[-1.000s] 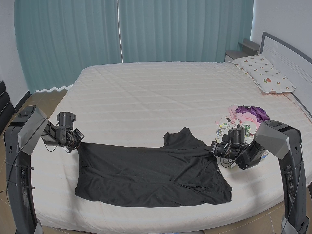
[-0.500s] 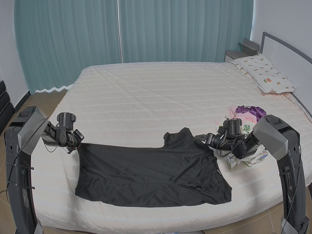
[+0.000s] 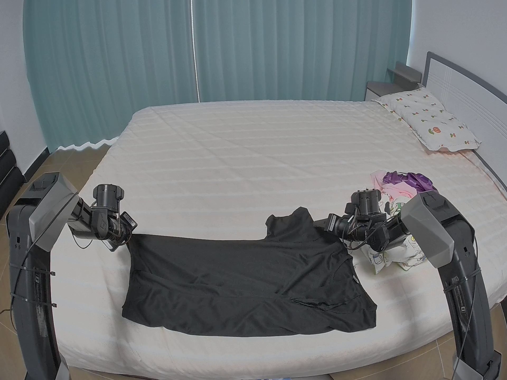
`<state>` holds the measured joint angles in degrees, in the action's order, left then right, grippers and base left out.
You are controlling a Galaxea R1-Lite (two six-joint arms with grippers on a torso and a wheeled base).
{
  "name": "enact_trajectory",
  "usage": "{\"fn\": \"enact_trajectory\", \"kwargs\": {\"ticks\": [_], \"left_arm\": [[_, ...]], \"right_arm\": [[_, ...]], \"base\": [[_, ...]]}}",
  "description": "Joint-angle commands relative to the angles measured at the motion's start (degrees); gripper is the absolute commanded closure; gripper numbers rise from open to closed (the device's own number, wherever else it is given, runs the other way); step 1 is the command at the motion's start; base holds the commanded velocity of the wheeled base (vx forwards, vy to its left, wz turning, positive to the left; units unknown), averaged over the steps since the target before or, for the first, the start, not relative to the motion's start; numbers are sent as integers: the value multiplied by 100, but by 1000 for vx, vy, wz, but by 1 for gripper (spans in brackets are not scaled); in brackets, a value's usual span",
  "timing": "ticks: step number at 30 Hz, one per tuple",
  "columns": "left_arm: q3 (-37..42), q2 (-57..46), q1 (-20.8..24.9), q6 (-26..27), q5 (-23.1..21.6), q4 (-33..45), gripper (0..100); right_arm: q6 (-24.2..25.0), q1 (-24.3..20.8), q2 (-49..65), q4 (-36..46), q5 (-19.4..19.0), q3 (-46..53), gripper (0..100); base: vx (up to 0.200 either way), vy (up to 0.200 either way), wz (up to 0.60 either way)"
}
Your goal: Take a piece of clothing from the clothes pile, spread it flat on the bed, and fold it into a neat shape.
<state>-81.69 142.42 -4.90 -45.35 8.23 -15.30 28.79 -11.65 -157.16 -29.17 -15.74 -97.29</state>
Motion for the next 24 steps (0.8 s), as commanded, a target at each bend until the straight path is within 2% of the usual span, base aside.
{"fn": "enact_trajectory", "kwargs": {"ticks": [1, 5, 10, 16, 24], "left_arm": [[4, -4, -11, 9, 3, -8, 100], [-5, -13, -11, 0, 3, -8, 100], [-58, -162, -64, 0, -5, 1, 100], [-102, -399, -152, 52, -14, 27, 100], [30, -408, -169, 448, -14, 1, 100]], "right_arm": [[30, 23, -78, -18, 9, -79, 100], [65, 40, 98, -18, 36, 9, 100], [91, 58, 291, -493, 405, 299, 100], [223, 58, 722, -1082, 422, 879, 100], [267, 111, 1074, -1425, 431, 1213, 100]], "base": [[0, 0, 0], [0, 0, 0], [0, 0, 0], [0, 0, 0], [0, 0, 0]]}}
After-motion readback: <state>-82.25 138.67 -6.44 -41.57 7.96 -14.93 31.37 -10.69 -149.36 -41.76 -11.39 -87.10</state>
